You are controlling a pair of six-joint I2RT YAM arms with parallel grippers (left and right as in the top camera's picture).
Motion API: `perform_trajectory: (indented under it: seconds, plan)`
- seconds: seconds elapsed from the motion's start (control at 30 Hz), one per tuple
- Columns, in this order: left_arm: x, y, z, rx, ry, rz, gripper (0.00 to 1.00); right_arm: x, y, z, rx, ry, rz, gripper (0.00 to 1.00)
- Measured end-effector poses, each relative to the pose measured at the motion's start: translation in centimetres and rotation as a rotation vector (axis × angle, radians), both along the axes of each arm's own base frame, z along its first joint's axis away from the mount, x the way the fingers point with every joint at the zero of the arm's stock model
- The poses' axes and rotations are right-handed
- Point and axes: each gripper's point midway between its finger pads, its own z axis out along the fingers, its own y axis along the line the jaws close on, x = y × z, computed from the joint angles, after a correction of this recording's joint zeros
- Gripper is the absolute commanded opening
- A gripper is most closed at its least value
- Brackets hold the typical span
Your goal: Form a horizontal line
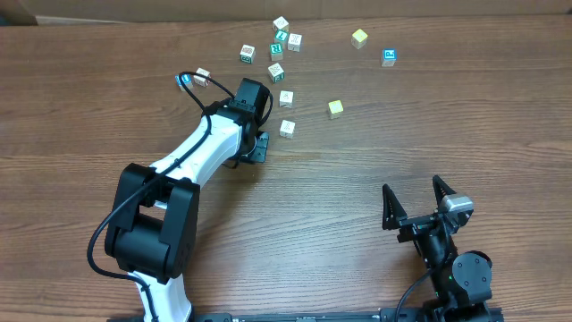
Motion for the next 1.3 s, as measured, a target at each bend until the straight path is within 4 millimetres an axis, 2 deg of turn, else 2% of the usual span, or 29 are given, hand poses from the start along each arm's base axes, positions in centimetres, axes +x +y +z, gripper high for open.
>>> perform_trajectory:
  seconds: [0.23,0.47,0.77,1.1,1.3]
  plan:
    - [-2.7,1.2,0.4,0.036,0.104,0.103,0.05,0.0,0.0,0.0,0.000,0.000,0.000,1.00]
    - [-4.8,2.2,2.9,0.044,0.133,0.213,0.06,0.0,0.0,0.0,0.000,0.000,0.000,1.00]
    - [-5.0,2.3,2.5,0.038,0.126,0.269,0.08,0.0,0.0,0.0,0.000,0.000,0.000,1.00]
    - [-6.5,0.9,1.3,-0.039,0.189,0.257,0.07,0.0,0.0,0.0,0.000,0.000,0.000,1.00]
    - [-5.9,-2.9,1.4,-0.134,0.153,0.231,0.08,0.0,0.0,0.0,0.000,0.000,0.000,1.00]
